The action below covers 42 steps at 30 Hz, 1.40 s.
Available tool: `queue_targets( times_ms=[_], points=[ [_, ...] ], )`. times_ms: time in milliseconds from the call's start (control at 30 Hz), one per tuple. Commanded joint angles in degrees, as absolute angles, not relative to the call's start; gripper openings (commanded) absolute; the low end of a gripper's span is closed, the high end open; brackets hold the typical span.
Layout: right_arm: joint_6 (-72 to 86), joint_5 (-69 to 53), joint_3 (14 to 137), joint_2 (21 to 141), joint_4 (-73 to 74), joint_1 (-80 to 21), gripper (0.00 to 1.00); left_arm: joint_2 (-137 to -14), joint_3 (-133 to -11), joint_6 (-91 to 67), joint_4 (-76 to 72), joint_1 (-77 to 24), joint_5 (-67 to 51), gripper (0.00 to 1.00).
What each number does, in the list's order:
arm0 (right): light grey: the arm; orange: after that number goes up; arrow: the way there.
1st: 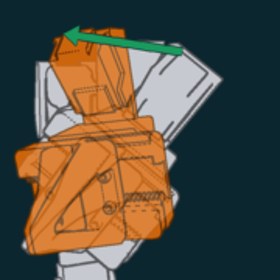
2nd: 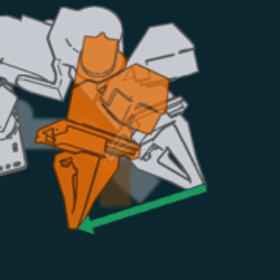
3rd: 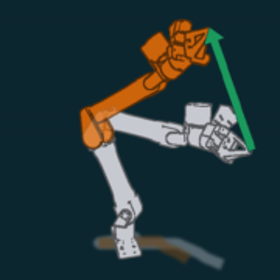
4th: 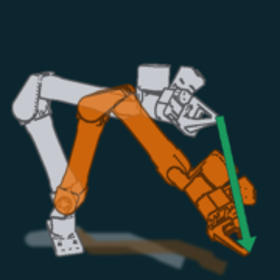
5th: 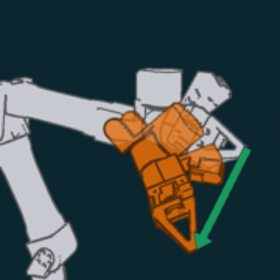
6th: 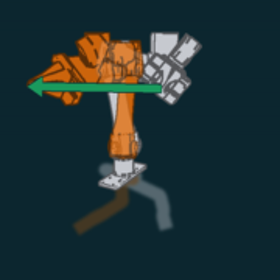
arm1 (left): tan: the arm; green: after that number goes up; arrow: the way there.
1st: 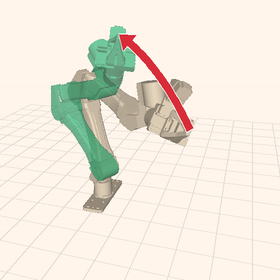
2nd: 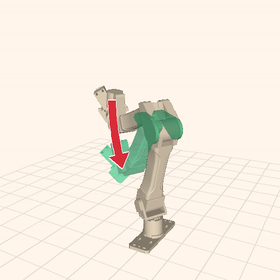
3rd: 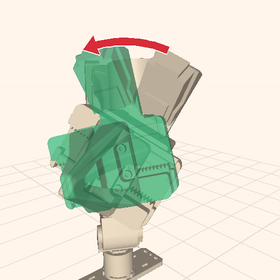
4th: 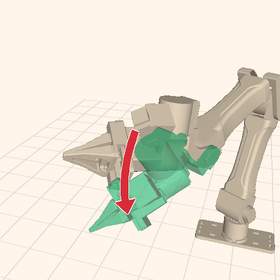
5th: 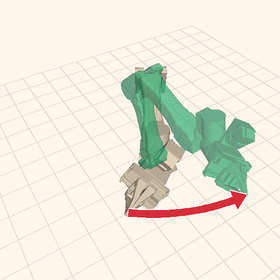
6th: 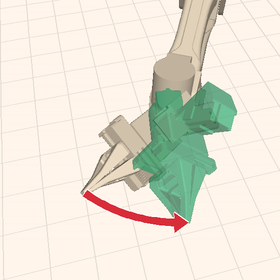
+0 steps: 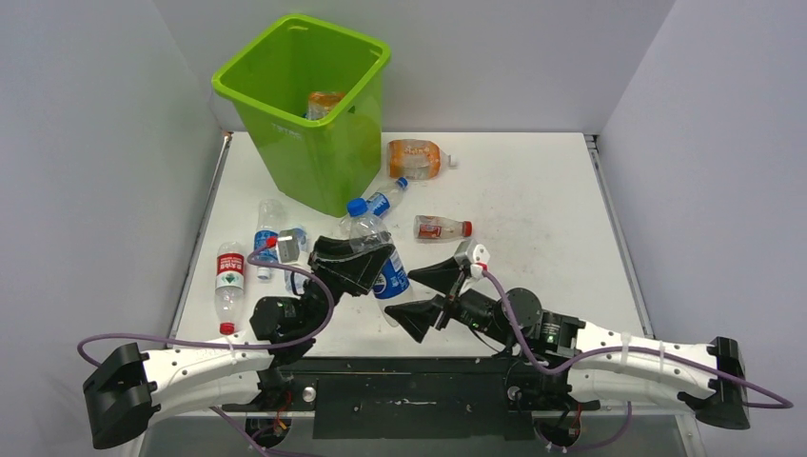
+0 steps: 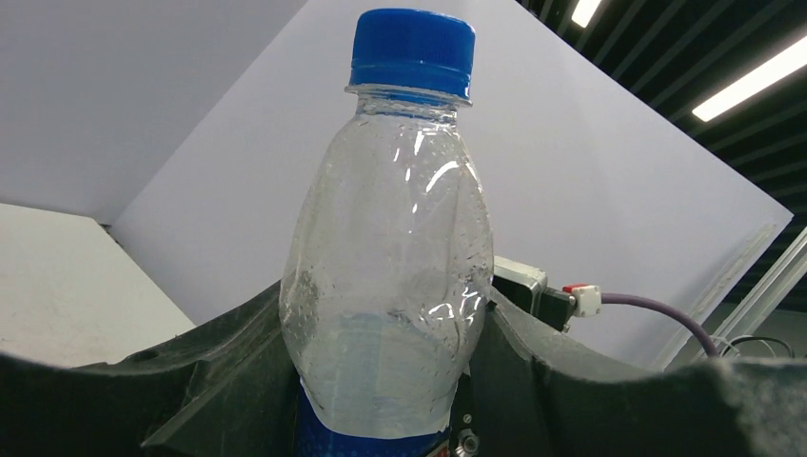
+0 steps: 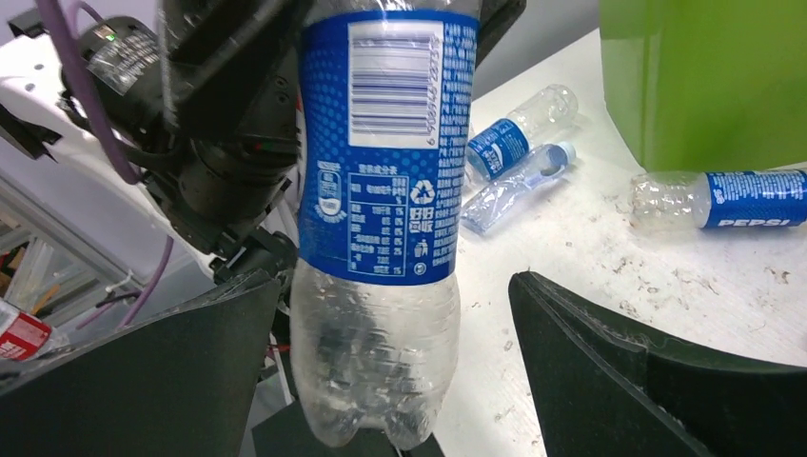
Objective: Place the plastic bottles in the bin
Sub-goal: Place the plastic bottle in the trash bin.
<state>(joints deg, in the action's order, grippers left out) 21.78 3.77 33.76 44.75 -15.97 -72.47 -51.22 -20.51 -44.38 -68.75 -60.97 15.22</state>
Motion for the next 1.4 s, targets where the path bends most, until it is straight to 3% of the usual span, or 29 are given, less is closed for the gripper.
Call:
queue_targets(
  times_ms=[0, 100, 233, 300, 367, 433, 467, 700, 800, 967, 1133, 1367],
  points=[
    [23.0, 3.9, 35.5, 49.3, -23.0, -72.8, 0.97, -50.5, -21.9, -45.9, -73.2, -61.1, 14.7, 0.00],
    [23.2, 3.5, 36.8, 52.2, -22.1, -72.9, 0.86, -50.0, -21.9, -45.4, -72.3, -61.2, 14.2, 0.00],
    [23.0, 3.0, 37.9, 53.7, -20.6, -72.8, 0.58, -49.0, -22.3, -44.1, -71.1, -61.3, 14.0, 0.02],
    [22.5, 3.0, 37.8, 53.0, -19.9, -72.9, 0.49, -48.0, -22.5, -43.0, -69.5, -61.3, 13.3, 0.27],
    [21.7, 3.3, 37.9, 51.8, -18.4, -72.9, 0.45, -46.0, -22.9, -39.9, -66.9, -61.2, 12.0, 0.63],
    [20.4, 3.9, 38.2, 50.7, -15.9, -72.9, 0.43, -42.6, -23.5, -35.6, -62.0, -61.1, 12.3, 0.83],
    [19.6, 4.1, 38.4, 50.1, -14.5, -72.8, 0.42, -39.7, -24.2, -33.3, -58.7, -61.1, 13.4, 0.87],
    [15.2, 4.6, 39.8, 48.0, -6.5, -72.8, 0.38, -32.8, -39.3, -26.2, -23.7, -58.5, 19.8, 0.89],
    [13.7, 4.5, 40.0, 47.9, -5.1, -72.8, 0.37, -35.8, -47.3, -27.1, -10.9, -55.4, 14.6, 0.92],
    [12.4, 4.9, 40.2, 47.3, -4.5, -72.9, 0.36, -41.6, -55.9, -31.0, -1.5, -49.8, 3.7, 0.92],
    [12.2, 5.2, 39.8, 46.3, -4.7, -73.1, 0.35, -45.2, -57.5, -34.6, 1.6, -46.9, -1.9, 0.83],
    [12.1, 6.0, 39.6, 45.7, -4.6, -73.1, 0.33, -46.3, -56.1, -37.4, -2.3, -45.2, -6.5, 0.58]
  ],
)
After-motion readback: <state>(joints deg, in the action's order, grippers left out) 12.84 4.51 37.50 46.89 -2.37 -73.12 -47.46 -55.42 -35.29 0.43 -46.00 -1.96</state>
